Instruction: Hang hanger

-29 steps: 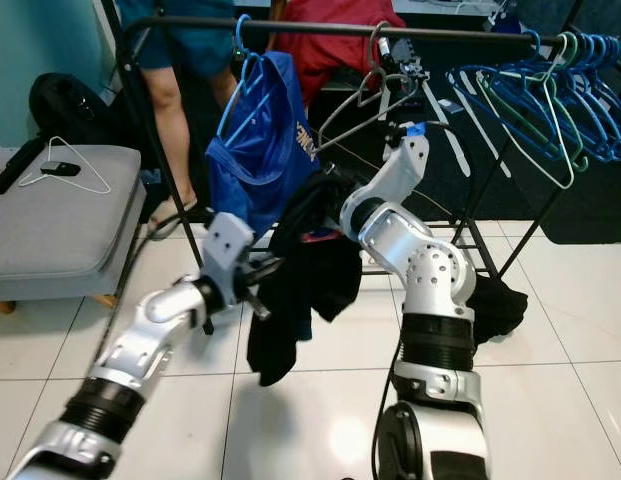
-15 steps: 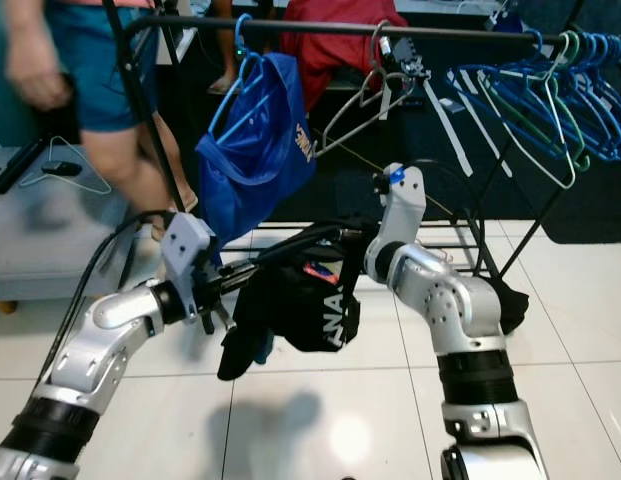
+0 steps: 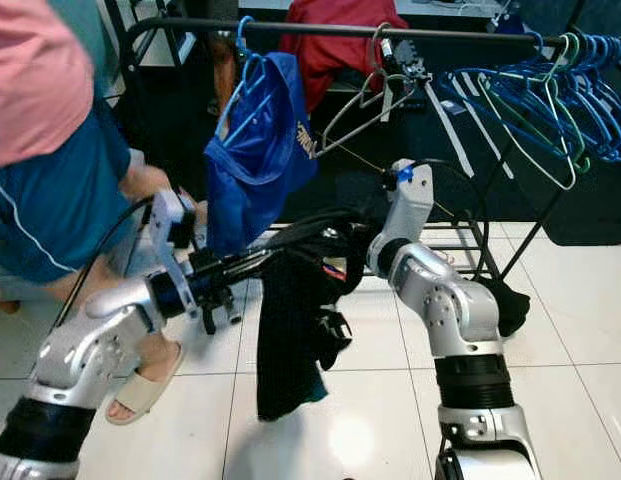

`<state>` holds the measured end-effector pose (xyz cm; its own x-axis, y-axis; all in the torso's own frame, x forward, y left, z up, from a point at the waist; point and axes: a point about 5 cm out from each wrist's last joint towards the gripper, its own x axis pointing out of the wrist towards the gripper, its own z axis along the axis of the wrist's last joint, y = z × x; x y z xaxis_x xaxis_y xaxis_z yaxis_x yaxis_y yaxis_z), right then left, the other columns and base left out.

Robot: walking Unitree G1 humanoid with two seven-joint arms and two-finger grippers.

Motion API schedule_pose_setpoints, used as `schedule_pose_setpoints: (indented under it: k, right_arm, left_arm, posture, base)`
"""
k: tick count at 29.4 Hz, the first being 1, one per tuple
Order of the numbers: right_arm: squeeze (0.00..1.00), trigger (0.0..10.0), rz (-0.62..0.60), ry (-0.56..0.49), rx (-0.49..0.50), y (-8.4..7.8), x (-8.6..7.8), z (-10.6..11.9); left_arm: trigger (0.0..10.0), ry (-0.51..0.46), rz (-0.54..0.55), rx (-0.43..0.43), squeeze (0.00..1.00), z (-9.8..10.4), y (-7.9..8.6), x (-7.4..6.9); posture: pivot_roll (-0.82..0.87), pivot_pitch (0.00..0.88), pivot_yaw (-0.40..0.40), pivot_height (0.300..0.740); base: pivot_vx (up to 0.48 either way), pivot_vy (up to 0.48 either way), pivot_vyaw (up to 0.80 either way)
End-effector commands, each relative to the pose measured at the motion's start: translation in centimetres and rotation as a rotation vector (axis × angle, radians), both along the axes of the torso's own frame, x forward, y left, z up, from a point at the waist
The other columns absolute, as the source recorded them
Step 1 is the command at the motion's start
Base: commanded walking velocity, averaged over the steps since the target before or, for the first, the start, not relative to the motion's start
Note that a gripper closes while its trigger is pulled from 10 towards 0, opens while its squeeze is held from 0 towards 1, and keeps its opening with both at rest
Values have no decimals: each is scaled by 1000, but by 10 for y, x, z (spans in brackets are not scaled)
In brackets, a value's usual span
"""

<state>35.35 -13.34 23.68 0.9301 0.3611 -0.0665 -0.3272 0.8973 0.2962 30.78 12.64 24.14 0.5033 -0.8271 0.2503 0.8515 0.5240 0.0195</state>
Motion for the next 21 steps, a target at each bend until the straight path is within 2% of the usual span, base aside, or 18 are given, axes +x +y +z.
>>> schedule_pose_setpoints:
  k: [1, 2, 3, 4, 5, 6, 7, 10, 11, 19, 20, 21]
  right_arm:
    - [1000, 10000, 0, -22, 7, -2, -1, 3]
    - [0, 10000, 56, -35, -29, 2, -5, 2]
    - [0, 10000, 56, -35, -29, 2, -5, 2]
    - [0, 10000, 164, -54, -128, 7, -15, -2]
    - [0, 10000, 164, -54, -128, 7, -15, -2]
    - [0, 10000, 246, -76, -247, 10, -23, -7]
    - [0, 10000, 271, -115, -391, 7, -29, -15]
    - [0, 10000, 222, -147, -434, 2, -30, -19]
    - [0, 10000, 173, -170, -443, -3, -31, -21]
    - [0, 10000, 173, -170, -443, -3, -31, -21]
    - [0, 10000, 70, -248, -475, -10, -32, -24]
    - [0, 10000, 79, -386, -559, -10, -50, -37]
  left_arm:
    - [0, -10, -26, -35, 0, 6, -2, -3]
    - [0, -8, -10, -48, 0, 10, -3, -1]
    - [0, -8, -10, -48, 0, 10, -3, -1]
    - [0, -4, 11, -65, 0, 14, -4, 4]
    - [0, -4, 11, -65, 0, 14, -4, 4]
    - [0, -2, 27, -76, 0, 18, -4, 7]
    - [0, 2, 30, -86, 0, 21, -5, 9]
    - [0, 6, 19, -90, 0, 22, -5, 9]
    - [0, 9, 10, -92, 0, 23, -5, 8]
    - [0, 9, 10, -92, 0, 23, -5, 8]
    - [0, 20, 7, -108, 0, 25, -4, 10]
    - [0, 35, 53, -103, 0, 29, 0, 18]
  posture:
    - [-45, 242, -23, 740]
    - [-42, 242, -23, 740]
    - [-42, 242, -23, 740]
    - [-41, 238, -19, 740]
    - [-41, 238, -19, 740]
    - [-41, 237, -17, 740]
    - [-45, 235, -11, 740]
    - [-49, 229, -3, 740]
    - [-49, 229, -3, 740]
    - [-49, 229, -3, 740]
    - [-51, 226, 1, 740]
    - [-44, 220, 22, 740]
  base:
    - [0, 0, 0]
    - [0, 0, 0]
    - [0, 0, 0]
    - [0, 0, 0]
    - [0, 0, 0]
    - [0, 0, 0]
    - [0, 0, 0]
    - [0, 0, 0]
    - [0, 0, 0]
    - [0, 0, 0]
    - [0, 0, 0]
    - [0, 0, 0]
